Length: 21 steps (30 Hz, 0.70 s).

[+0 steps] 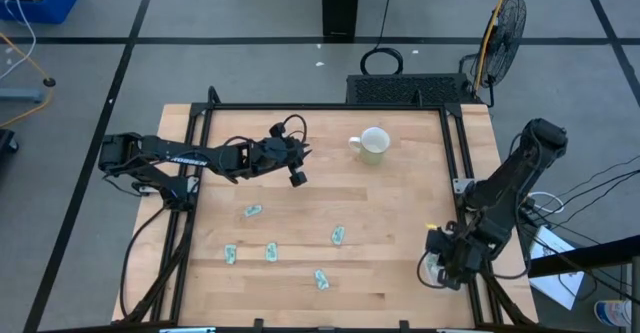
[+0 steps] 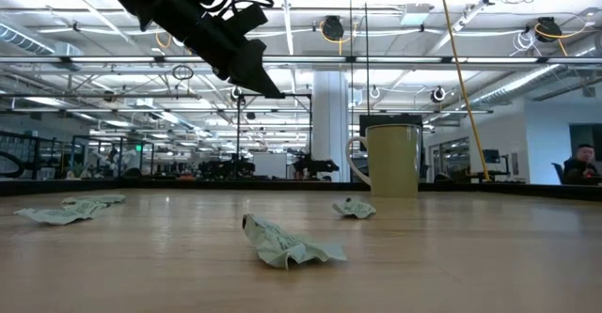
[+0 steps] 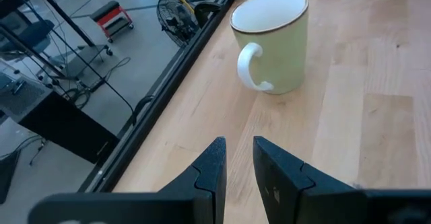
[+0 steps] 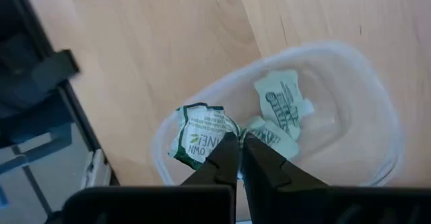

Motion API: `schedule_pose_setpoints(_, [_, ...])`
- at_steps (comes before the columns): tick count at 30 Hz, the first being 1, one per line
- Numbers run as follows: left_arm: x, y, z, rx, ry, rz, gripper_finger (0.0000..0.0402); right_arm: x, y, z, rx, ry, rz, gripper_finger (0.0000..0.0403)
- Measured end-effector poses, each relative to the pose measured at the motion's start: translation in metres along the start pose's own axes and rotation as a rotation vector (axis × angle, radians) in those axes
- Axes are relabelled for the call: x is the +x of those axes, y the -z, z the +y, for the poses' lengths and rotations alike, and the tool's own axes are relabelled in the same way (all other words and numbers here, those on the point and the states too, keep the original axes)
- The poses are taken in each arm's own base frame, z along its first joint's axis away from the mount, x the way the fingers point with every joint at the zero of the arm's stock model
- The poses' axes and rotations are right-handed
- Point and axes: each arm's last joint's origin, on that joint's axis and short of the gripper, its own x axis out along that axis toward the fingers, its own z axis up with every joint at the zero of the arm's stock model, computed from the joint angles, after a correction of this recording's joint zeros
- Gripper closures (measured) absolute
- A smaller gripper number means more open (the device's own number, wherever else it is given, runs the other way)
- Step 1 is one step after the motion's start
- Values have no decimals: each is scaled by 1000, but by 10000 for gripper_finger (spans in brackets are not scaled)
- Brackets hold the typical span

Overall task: Pick and place Stevia / Truvia into bins
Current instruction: Put the stevia packet into the transparent bin

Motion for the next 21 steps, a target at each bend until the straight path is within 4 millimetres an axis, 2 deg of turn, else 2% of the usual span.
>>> schedule_pose_setpoints(12, [0,0,0,12,0,0,321,39,8,8,-50,164,68,398])
schedule_pose_setpoints(16, [0,0,0,15,0,0,321,46,7,11,-50,165,67,395])
schedule_pose_setpoints(21, [0,0,0,15,0,0,321,50,7,11,-42,184,68,371])
